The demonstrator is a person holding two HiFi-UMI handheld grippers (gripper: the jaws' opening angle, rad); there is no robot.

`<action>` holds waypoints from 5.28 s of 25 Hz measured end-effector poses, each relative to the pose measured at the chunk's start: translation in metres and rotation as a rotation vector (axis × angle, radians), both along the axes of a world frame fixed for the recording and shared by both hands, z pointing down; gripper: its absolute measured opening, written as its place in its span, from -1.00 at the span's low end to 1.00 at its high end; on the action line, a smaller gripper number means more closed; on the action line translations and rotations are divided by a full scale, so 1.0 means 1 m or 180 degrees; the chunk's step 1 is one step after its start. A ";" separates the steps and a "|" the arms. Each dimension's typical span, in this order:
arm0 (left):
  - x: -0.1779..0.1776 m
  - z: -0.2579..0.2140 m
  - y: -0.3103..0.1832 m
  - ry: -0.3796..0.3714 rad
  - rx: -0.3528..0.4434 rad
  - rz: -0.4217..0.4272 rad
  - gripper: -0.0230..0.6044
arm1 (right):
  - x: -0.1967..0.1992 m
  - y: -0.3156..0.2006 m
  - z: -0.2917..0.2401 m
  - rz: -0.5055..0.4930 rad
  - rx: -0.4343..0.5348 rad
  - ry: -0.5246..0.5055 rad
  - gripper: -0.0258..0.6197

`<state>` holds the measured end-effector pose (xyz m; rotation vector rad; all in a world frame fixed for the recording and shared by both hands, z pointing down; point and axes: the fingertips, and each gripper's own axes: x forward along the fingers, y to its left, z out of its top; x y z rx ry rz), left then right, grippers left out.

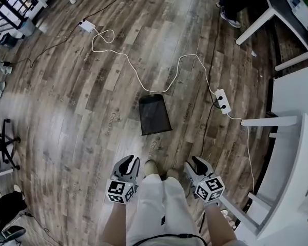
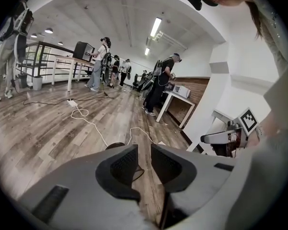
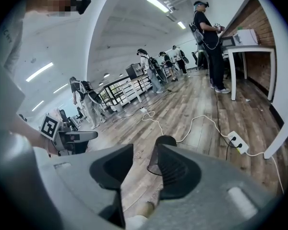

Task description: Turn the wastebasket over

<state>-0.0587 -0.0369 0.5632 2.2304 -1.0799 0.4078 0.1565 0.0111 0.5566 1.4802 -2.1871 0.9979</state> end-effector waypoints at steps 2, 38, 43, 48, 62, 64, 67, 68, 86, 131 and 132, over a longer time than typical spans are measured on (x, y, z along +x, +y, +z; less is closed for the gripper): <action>0.006 0.018 -0.006 0.0006 -0.0013 0.0028 -0.67 | 0.001 -0.005 0.019 -0.0011 -0.0026 0.0002 -0.45; 0.021 0.396 -0.052 -0.0344 -0.0503 0.0139 -0.33 | 0.007 -0.078 0.407 -0.0562 -0.0442 0.0296 -0.24; 0.024 0.443 -0.049 -0.0484 -0.0528 0.0260 -0.30 | 0.011 -0.083 0.449 -0.0556 -0.0461 0.0297 -0.24; 0.026 0.476 -0.048 -0.0520 -0.0530 0.0286 -0.29 | 0.011 -0.089 0.481 -0.0520 -0.0430 0.0275 -0.23; 0.025 0.505 -0.071 -0.0360 -0.0369 0.0094 -0.29 | 0.001 -0.124 0.509 -0.0463 -0.0032 0.0319 -0.57; 0.027 0.500 -0.075 -0.0324 -0.0333 0.0092 -0.29 | 0.001 -0.125 0.507 -0.0494 -0.0017 0.0378 -0.67; 0.029 0.487 -0.079 -0.0243 -0.0360 0.0051 -0.29 | -0.004 -0.124 0.499 -0.0617 -0.0008 0.0487 -0.67; 0.029 0.481 -0.079 -0.0218 -0.0381 0.0027 -0.29 | -0.005 -0.124 0.494 -0.0632 -0.0012 0.0519 -0.66; 0.039 0.357 -0.088 0.0041 -0.0547 -0.0433 -0.34 | 0.009 -0.118 0.389 -0.0490 -0.0723 0.0684 -0.78; 0.013 0.144 -0.097 -0.0085 -0.0907 -0.0692 -0.79 | -0.002 -0.133 0.161 -0.0047 -0.1028 0.0448 -0.83; 0.012 0.138 -0.096 -0.0086 -0.0892 -0.0688 -0.79 | -0.004 -0.133 0.156 -0.0048 -0.1015 0.0439 -0.83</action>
